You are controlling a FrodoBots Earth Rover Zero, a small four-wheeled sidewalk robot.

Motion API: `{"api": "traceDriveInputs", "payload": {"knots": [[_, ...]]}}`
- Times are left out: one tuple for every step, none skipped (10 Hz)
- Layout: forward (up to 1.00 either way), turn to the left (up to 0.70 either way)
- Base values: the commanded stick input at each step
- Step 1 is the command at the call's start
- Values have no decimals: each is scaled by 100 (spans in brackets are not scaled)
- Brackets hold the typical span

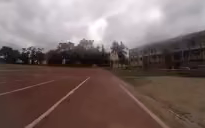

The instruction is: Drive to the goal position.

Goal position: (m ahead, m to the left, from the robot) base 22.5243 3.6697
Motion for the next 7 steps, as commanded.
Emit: {"api": "traceDriveInputs", "payload": {"knots": [[70,0],[70,0],[70,0],[70,0],[70,0],[70,0],[70,0]]}}
